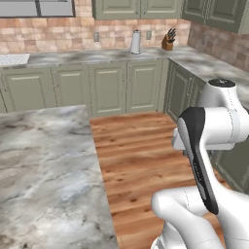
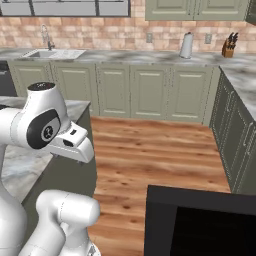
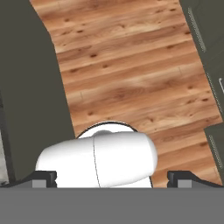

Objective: Place the sponge inside the microwave to prepare for sanitizing.

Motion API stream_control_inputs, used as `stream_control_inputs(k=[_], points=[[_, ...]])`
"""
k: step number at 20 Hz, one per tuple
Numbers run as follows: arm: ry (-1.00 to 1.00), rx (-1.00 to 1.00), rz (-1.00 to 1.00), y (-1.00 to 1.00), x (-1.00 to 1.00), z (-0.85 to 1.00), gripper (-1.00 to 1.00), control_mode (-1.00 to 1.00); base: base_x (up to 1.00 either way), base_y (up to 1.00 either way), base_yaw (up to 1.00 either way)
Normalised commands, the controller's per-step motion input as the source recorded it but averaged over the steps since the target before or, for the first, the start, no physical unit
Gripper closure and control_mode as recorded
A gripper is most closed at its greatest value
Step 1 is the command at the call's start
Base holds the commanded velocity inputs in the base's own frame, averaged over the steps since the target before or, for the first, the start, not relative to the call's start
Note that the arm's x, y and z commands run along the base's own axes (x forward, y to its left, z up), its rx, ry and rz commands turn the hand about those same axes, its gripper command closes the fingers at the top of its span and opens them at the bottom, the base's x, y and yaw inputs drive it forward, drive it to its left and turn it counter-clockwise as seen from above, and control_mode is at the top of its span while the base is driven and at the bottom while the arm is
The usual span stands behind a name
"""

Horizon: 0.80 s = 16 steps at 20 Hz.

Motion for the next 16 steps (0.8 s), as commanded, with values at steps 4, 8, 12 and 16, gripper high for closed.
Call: stream_control_inputs(k=[4, 8, 12, 16], points=[[0.0, 0.0, 0.0, 0.0, 0.0, 0.0, -1.0, 1.0, 0.72, 0.86, -0.09], [0.0, 0.0, 0.0, 0.0, 0.0, 0.0, -1.0, 1.0, 0.73, 0.92, 0.01], [0.0, 0.0, 0.0, 0.0, 0.0, 0.0, -1.0, 1.0, 1.0, 1.0, 0.03], [0.0, 0.0, 0.0, 0.0, 0.0, 0.0, -1.0, 1.0, 1.0, 1.0, 0.0]])
